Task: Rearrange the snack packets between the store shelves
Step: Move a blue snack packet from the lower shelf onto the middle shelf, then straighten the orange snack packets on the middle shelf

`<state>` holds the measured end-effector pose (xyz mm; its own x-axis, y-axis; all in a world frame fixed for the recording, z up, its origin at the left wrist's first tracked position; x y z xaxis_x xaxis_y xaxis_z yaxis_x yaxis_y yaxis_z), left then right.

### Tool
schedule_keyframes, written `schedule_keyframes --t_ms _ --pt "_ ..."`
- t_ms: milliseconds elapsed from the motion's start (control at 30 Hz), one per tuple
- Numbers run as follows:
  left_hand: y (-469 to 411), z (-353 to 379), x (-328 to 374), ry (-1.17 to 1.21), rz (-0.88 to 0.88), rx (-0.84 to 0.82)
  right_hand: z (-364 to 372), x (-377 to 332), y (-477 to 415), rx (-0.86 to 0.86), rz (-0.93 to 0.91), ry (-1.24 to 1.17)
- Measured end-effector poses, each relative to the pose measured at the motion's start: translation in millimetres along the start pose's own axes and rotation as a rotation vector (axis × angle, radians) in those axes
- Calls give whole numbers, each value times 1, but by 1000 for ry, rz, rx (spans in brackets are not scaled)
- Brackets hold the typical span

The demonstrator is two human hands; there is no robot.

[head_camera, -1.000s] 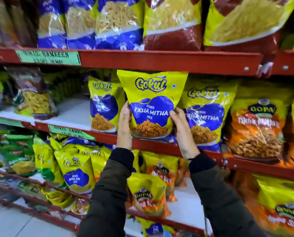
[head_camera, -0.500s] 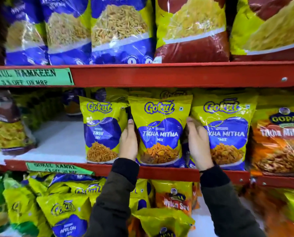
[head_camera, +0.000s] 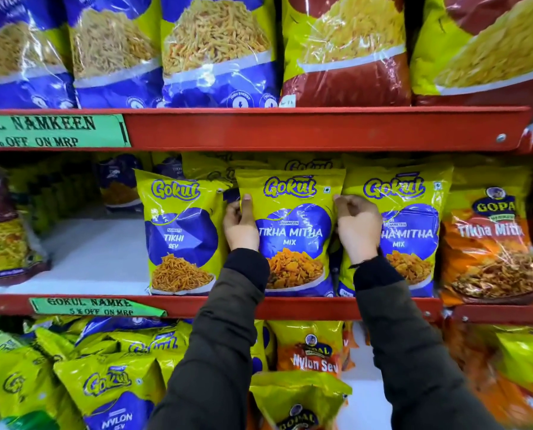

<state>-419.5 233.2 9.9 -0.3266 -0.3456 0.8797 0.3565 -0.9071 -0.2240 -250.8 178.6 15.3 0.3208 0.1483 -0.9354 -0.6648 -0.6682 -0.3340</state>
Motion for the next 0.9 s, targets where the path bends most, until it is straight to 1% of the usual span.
schedule_keyframes --t_ms 67,100,133,167,200,233,300,333,367,433,500,567,667,767,833,900 --pt "5 -2 4 -75 20 5 -2 -3 5 41 -38 80" --pt "10 -6 3 -137 74 1 -6 -5 11 86 -99 127" --pt "18 -11 1 -219 158 -14 -8 -6 20 122 -189 166" --pt "28 -17 -1 -309 280 -42 -10 -7 33 129 -303 190" --pt "39 -22 -3 -396 426 -87 -8 -6 45 91 -431 204" --pt "47 -25 -6 -496 574 -149 -3 -4 55 16 -554 230" --pt "49 -25 -13 -759 777 -296 11 6 57 -120 -703 408" --pt "45 -23 -14 -895 829 -362 17 13 51 -141 -713 526" --pt "39 -21 -16 -1007 856 -416 21 17 44 -145 -682 625" --pt "28 -17 -16 -1136 853 -482 25 20 33 -164 -616 716" --pt "24 -16 -16 -1204 847 -474 26 19 30 -156 -627 752" --pt "29 -17 -16 -1250 864 -432 21 15 34 -114 -651 747" --pt "43 -10 -13 -1225 894 -382 0 10 37 -26 -663 662" --pt "60 16 -4 -1122 927 -398 -35 9 30 73 -609 482" --pt "68 39 1 -1110 959 -404 -59 9 16 150 -506 354" --pt "71 69 5 -1164 988 -374 -84 12 -12 197 -319 221"
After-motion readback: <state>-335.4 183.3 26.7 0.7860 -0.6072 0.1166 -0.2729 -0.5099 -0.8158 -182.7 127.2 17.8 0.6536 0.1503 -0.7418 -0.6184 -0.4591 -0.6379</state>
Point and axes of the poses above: each hand's wrist, its own y-axis away from the middle knuckle, its own z-axis out of the palm, x = y × z, the point moved 1 cm from there along -y, towards the middle knuckle, and after that the axes turned 6 degrees about z, right-handed, at the moved point
